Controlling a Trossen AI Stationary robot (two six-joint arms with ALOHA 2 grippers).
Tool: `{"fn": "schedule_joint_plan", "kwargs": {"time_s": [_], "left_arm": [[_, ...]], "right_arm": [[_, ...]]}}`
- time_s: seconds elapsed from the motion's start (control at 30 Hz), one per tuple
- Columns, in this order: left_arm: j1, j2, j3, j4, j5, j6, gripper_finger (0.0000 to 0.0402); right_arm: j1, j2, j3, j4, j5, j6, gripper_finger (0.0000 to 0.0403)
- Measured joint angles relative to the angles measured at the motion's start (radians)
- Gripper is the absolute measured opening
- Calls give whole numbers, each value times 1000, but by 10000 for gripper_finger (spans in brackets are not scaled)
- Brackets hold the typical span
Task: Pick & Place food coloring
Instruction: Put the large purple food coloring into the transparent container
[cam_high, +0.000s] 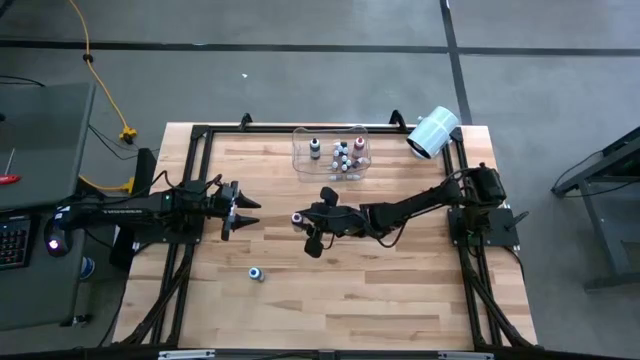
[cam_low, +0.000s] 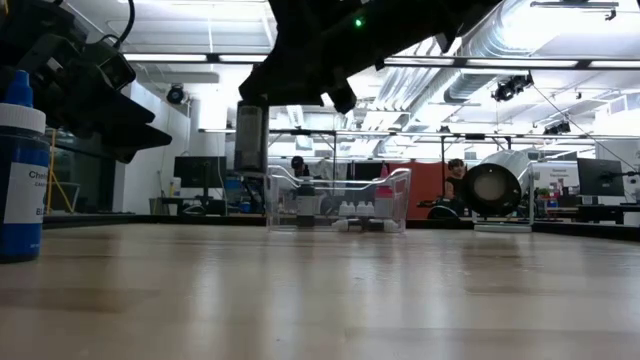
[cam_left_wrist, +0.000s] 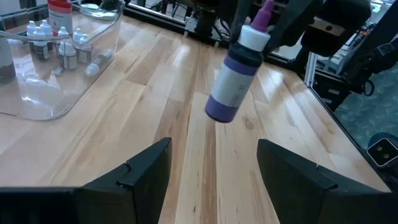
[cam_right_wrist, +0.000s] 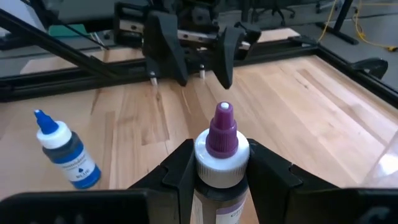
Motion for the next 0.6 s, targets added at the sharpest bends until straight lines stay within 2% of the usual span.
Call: {"fn": "schedule_joint_plan", "kwargs": {"time_s": [0.3,0.6], "left_arm": [[0,0,0,0,0,0,234],[0,0,0,0,0,0,234]], "right_arm": [[0,0,0,68,31,-52,111],[-13,0,0,149,180,-166,111]]}}
